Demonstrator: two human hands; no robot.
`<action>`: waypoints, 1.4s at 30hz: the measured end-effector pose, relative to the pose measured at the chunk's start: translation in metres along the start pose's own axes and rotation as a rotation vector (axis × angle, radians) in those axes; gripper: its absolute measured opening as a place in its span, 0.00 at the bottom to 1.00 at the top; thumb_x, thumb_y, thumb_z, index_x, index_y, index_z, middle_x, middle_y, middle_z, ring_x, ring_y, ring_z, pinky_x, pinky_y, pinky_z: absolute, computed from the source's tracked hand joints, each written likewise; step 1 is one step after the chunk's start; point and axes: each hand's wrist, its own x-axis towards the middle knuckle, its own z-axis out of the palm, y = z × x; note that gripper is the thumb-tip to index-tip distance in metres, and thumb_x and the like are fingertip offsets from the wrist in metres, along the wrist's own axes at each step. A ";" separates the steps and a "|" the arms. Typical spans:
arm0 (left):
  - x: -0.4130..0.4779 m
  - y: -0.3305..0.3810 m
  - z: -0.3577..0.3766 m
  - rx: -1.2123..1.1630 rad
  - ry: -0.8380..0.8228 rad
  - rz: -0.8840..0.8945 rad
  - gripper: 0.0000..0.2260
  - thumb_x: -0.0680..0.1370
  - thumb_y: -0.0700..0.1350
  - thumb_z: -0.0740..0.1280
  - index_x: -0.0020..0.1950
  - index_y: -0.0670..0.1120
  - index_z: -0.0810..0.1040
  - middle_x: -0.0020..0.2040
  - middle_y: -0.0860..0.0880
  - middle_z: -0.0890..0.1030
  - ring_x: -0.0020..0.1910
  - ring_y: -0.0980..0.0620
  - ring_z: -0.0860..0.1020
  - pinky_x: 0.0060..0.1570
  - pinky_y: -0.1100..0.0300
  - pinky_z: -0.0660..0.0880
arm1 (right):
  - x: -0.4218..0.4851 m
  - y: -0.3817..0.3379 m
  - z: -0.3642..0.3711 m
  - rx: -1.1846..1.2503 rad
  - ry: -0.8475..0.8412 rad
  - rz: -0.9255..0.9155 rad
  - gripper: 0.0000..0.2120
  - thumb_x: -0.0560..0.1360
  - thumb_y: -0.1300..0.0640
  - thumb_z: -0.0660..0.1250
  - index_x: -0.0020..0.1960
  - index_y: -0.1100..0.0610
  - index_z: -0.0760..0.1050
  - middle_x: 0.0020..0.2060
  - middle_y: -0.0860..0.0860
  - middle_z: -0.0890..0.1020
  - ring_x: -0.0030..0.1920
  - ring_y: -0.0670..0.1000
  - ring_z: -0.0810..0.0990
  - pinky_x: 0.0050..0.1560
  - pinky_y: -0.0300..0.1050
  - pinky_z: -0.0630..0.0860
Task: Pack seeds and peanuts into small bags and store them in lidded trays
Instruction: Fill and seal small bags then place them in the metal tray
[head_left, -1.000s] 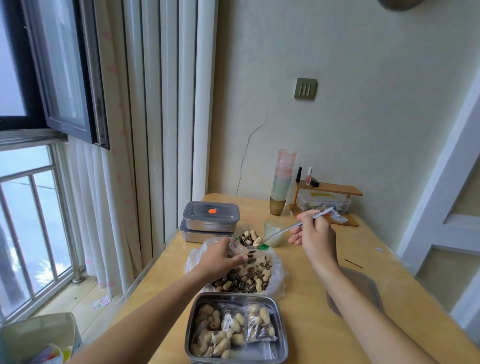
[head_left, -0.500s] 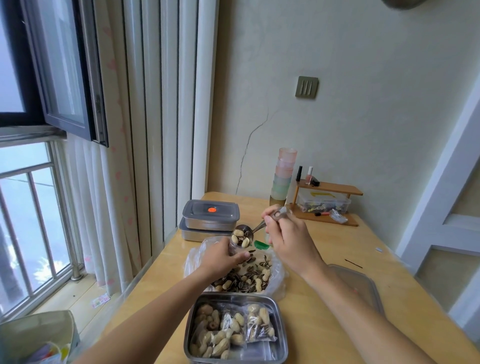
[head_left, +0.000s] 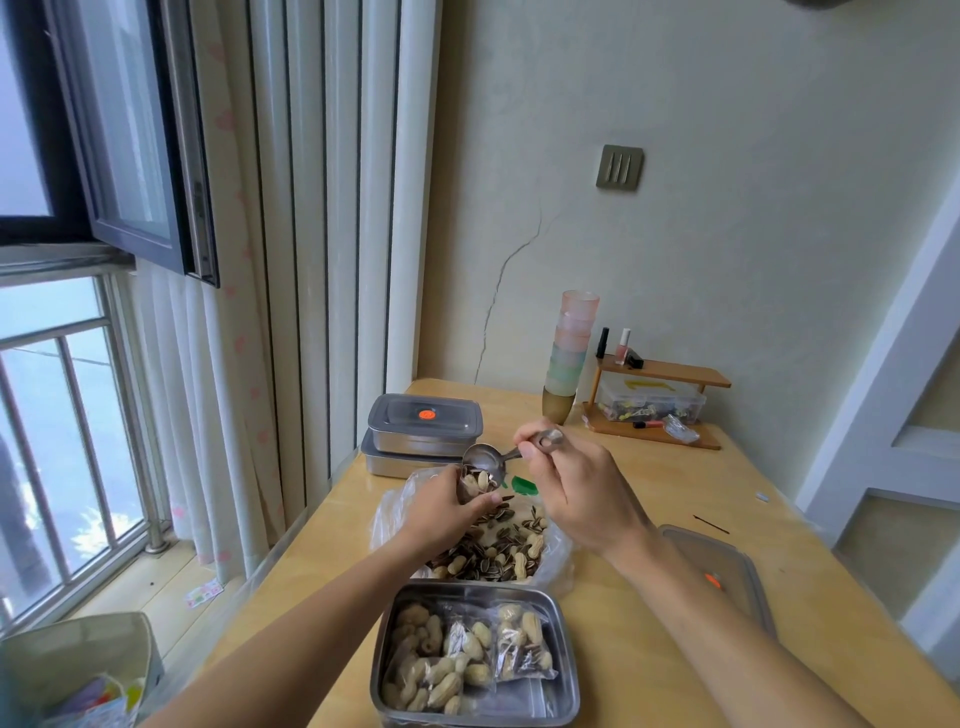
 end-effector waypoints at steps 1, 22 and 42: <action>-0.001 0.002 -0.001 -0.006 0.005 -0.003 0.24 0.74 0.63 0.74 0.55 0.45 0.75 0.40 0.51 0.78 0.38 0.53 0.75 0.35 0.60 0.69 | 0.000 0.000 -0.001 -0.004 0.010 -0.006 0.11 0.86 0.55 0.57 0.54 0.58 0.76 0.37 0.44 0.74 0.32 0.46 0.71 0.33 0.45 0.72; -0.013 0.003 -0.017 -0.117 -0.008 0.022 0.22 0.74 0.58 0.77 0.60 0.48 0.76 0.47 0.53 0.83 0.43 0.56 0.81 0.41 0.64 0.77 | 0.001 0.014 0.007 0.025 0.258 0.129 0.15 0.85 0.57 0.56 0.49 0.62 0.78 0.38 0.52 0.81 0.32 0.47 0.77 0.34 0.35 0.74; -0.019 -0.003 -0.020 -0.131 -0.025 0.012 0.25 0.76 0.50 0.76 0.68 0.48 0.68 0.54 0.54 0.78 0.49 0.64 0.77 0.42 0.72 0.75 | -0.071 0.075 0.048 0.239 -0.030 1.456 0.21 0.82 0.49 0.68 0.37 0.63 0.83 0.26 0.51 0.81 0.21 0.49 0.72 0.24 0.38 0.67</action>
